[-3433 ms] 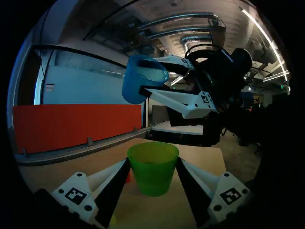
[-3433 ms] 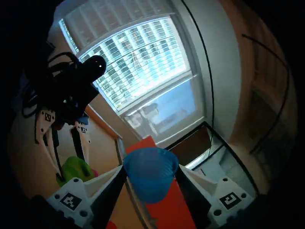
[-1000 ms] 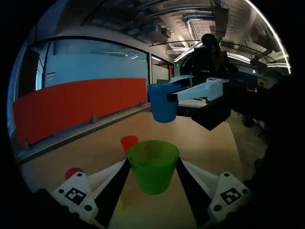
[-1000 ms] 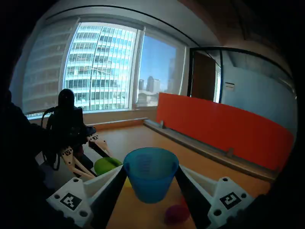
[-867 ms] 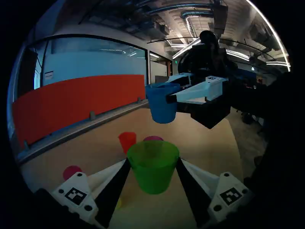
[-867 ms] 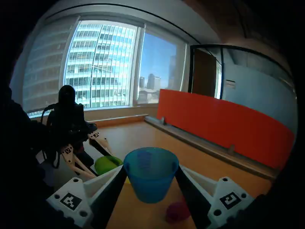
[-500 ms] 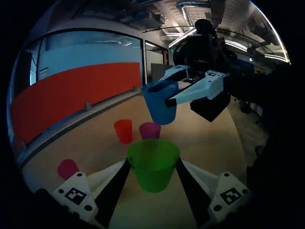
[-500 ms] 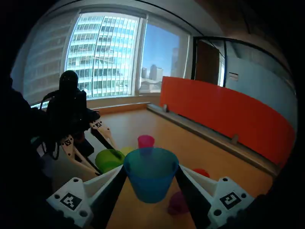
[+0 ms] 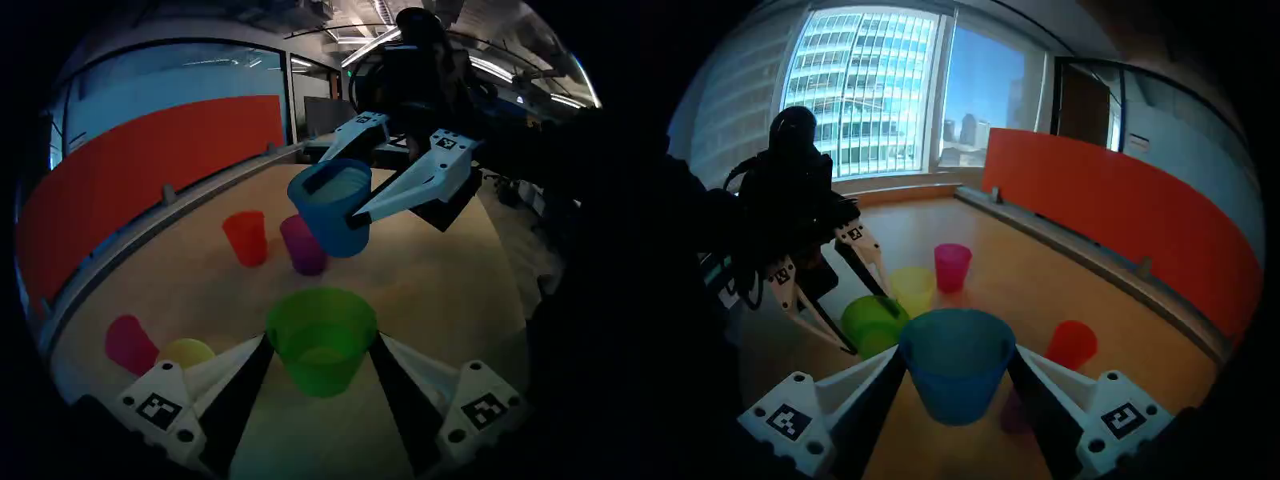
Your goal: Pour water
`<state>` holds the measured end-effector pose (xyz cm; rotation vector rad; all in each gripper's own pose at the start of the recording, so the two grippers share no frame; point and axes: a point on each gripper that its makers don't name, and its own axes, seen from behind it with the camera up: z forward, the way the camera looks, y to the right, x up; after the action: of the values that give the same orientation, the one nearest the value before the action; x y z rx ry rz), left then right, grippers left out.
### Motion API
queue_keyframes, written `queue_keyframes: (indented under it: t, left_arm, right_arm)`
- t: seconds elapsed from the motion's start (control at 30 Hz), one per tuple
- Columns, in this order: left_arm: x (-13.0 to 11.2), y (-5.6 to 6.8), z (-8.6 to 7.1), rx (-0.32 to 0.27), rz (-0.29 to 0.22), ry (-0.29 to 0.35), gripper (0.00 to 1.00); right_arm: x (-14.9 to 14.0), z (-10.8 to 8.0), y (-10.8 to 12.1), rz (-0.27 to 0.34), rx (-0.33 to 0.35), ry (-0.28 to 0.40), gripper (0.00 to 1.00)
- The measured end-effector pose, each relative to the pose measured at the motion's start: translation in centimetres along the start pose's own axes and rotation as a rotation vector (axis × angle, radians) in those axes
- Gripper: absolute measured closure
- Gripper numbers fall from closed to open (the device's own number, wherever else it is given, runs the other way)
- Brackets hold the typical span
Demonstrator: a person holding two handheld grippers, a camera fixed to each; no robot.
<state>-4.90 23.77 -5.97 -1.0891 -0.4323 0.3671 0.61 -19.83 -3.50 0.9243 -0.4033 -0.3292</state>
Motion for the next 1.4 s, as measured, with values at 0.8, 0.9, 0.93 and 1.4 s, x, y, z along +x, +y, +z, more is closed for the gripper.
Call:
queue_keyframes:
  t: [0.8, 0.9, 0.93, 1.4]
  left_arm:
    - [-2.7, 0.4, 1.1, -0.022, -0.031, -0.049, 0.15]
    - [-2.9, 0.5, 1.0, -0.024, -0.037, -0.047, 0.15]
    - [-2.9, 0.5, 1.0, -0.025, -0.040, -0.047, 0.15]
    - [-3.5, 0.7, 0.5, -0.026, -0.042, -0.060, 0.14]
  right_arm:
    - [-2.5, 1.0, -0.6, 0.007, 0.014, -0.047, 0.11]
    - [-2.6, 1.1, -0.7, 0.003, 0.014, -0.051, 0.10]
    - [-2.7, 1.1, -0.8, 0.002, 0.015, -0.053, 0.10]
    - [-3.0, 1.5, -1.4, -0.001, 0.024, -0.065, 0.11]
